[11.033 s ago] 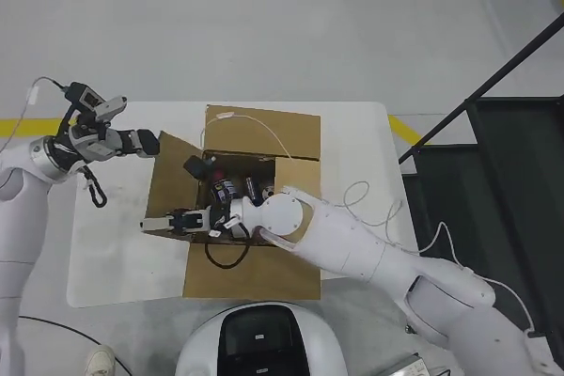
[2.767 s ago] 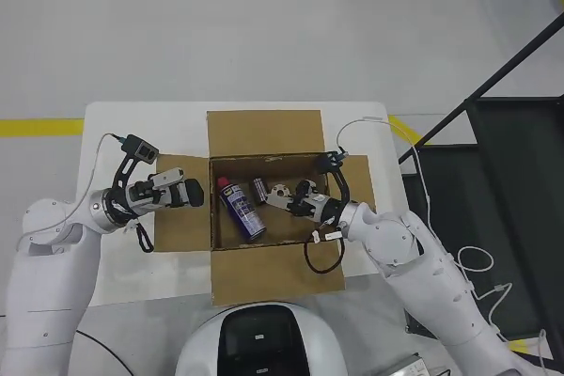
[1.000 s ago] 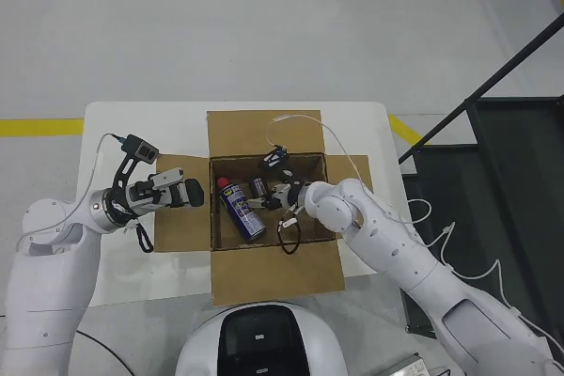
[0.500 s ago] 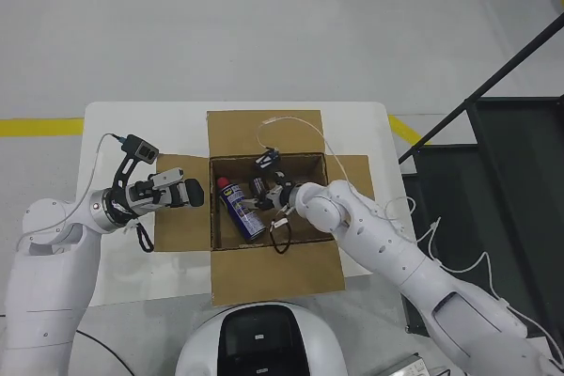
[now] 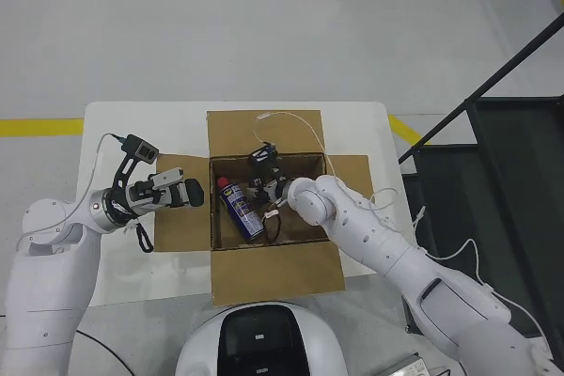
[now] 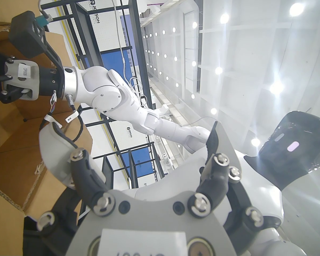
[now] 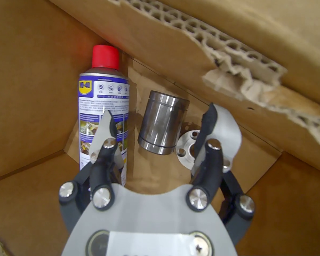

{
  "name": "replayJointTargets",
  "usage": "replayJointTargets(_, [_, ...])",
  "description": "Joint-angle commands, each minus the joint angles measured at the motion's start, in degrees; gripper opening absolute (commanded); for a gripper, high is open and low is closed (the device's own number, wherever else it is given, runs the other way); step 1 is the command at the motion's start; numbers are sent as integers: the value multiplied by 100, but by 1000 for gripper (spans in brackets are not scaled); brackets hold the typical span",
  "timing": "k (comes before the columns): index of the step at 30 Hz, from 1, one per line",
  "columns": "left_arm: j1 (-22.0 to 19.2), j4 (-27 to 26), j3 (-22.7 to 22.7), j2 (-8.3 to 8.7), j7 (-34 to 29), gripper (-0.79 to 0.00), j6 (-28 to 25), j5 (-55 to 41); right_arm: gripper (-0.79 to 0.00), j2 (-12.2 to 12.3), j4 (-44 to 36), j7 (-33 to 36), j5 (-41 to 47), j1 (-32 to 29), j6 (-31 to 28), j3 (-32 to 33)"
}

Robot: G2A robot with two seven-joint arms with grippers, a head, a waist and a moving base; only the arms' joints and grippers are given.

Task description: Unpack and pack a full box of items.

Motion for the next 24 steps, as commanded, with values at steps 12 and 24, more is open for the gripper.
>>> replayJointTargets(12, [0,0,0,0,0,0,0,0,-191,-254,548,108,-90,203,48,-149])
replayJointTargets(24, [0,0,0,0,0,0,0,0,-314,-524,1136,29,-32,400,-19,-259])
